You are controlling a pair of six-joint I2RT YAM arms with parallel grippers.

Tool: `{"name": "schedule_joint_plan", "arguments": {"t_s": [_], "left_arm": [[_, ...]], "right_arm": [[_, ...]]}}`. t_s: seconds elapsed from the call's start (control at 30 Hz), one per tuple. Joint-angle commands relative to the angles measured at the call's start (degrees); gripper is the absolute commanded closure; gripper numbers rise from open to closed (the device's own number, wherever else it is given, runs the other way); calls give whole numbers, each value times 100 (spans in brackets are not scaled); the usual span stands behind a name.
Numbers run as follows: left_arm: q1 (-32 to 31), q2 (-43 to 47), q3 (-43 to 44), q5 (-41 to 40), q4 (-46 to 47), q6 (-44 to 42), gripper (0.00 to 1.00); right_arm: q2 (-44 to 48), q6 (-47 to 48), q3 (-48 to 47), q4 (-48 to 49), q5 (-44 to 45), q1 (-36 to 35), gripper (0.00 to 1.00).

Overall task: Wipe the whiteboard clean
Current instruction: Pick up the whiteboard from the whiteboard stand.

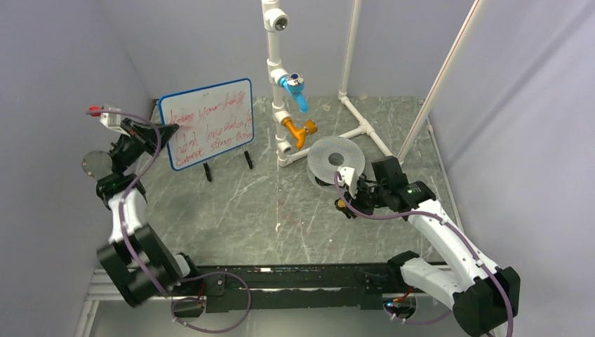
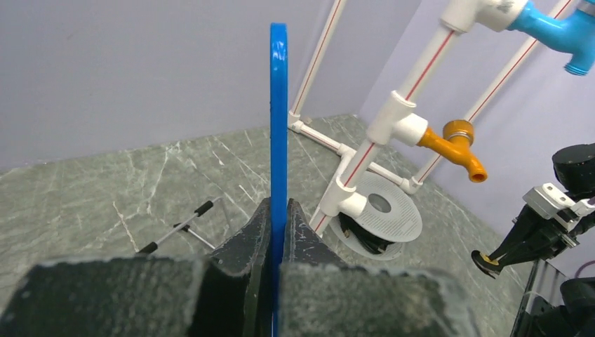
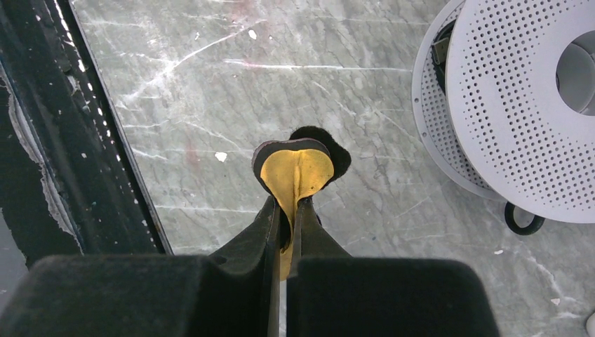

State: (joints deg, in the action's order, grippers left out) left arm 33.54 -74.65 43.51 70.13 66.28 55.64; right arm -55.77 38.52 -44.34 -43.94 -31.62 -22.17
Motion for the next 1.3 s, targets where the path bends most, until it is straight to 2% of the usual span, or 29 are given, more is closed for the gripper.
{"name": "schedule_joint_plan", "arguments": {"t_s": [0.0, 0.1, 0.23, 0.3, 0.47, 0.63, 0.83, 0.93, 1.0, 1.13, 1.27], "left_arm": [[3, 1445, -336, -938, -2613, -1777, 100], [7, 2247, -524, -1033, -3800, -1946, 100], [-16, 3152, -341, -1369, -6001, -2797, 100], [-101, 3508, -217, -1567, -6780, -3047, 100], [-546, 4091, 158, -1813, -8194, -3450, 100], [-1015, 4315, 445, -1767, -9111, -3623, 100], [-1729, 4459, 917, -2193, -10465, -4118, 100], [-2005, 4476, 857, -2084, -10600, -4159, 100], [-2092, 4516, 677, -1587, -10337, -3883, 100], [-2190, 4606, 163, -588, -9046, -2829, 100], [-2461, 4723, -213, -438, -7950, -2003, 100]], "right_arm": [[158, 129, -157, -52, -230, 2, 100], [182, 147, -169, -78, -273, -6, 100], [226, 164, -163, -97, -301, -6, 100], [226, 173, -164, -97, -295, -5, 100], [218, 141, -179, -60, -236, 14, 100], [119, 110, -247, -38, -210, 73, 100], [33, 364, -487, -395, -827, 514, 100], [0, 470, -590, -575, -1098, 714, 100], [-11, 481, -581, -594, -1147, 801, 100], [-51, 481, -566, -548, -1135, 836, 100], [-40, 513, -612, -579, -1248, 837, 100]]}}
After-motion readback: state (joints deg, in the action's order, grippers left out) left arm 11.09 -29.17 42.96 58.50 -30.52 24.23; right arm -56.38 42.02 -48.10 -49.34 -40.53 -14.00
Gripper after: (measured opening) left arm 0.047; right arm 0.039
